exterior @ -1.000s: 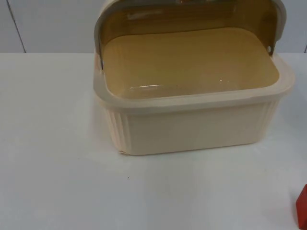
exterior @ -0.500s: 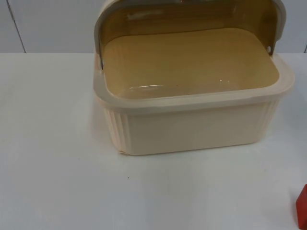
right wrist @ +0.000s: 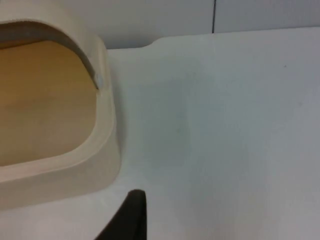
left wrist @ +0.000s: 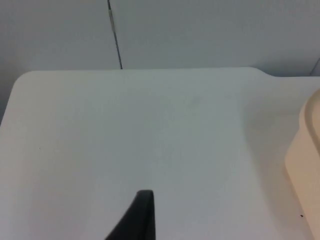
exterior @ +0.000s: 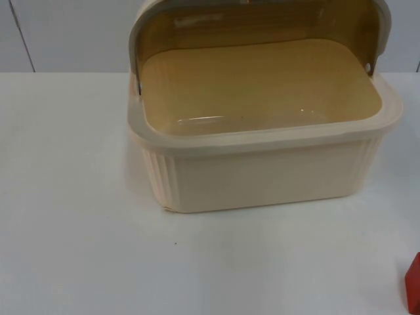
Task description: Open the box lid with the left hand, place the block into the box with the right hand, then close the box lid with the left hand.
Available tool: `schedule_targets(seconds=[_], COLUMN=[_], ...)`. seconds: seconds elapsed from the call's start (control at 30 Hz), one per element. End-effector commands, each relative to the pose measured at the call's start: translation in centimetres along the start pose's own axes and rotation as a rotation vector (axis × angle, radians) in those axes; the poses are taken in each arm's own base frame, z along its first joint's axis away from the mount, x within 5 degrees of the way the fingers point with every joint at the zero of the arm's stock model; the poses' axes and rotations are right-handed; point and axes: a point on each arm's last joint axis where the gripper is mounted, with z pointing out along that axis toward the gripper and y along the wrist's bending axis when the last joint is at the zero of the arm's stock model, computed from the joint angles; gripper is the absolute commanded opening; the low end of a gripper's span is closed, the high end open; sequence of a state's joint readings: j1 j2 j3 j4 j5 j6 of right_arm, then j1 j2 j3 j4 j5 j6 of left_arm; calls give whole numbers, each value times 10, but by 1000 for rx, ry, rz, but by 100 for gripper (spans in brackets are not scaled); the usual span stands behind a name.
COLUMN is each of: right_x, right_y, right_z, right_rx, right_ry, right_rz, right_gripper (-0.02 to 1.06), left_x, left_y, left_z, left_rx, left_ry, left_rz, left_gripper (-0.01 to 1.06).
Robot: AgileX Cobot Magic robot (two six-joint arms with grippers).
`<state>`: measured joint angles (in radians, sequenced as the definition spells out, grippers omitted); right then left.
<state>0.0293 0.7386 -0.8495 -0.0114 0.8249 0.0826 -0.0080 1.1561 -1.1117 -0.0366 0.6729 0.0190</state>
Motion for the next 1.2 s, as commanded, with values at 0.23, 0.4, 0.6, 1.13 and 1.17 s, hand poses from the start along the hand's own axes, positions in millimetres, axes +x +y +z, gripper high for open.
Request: schedule_targets(seconds=[0.23, 0.4, 0.6, 1.13, 1.17], right_x=[1, 13, 35, 122, 124], right_y=[10, 32, 58, 94, 95], right_z=[31, 59, 87, 162, 166], right_rx=[-89, -142, -83, -44, -35], right_ry=[180, 321, 361, 503, 504], right_rz=[44, -15, -48, 10, 24], right_gripper=[101, 100, 100, 100, 100], left_x=[-2, -2, -2, -2, -2], left_y=[-16, -16, -16, -16, -16], left_z=[-2, -2, -2, -2, -2], left_rx=[38, 38, 38, 38, 38], left_ry=[-37, -37, -37, -37, -37], left_rz=[73, 73, 73, 73, 73], left_gripper=[105, 105, 105, 105, 105])
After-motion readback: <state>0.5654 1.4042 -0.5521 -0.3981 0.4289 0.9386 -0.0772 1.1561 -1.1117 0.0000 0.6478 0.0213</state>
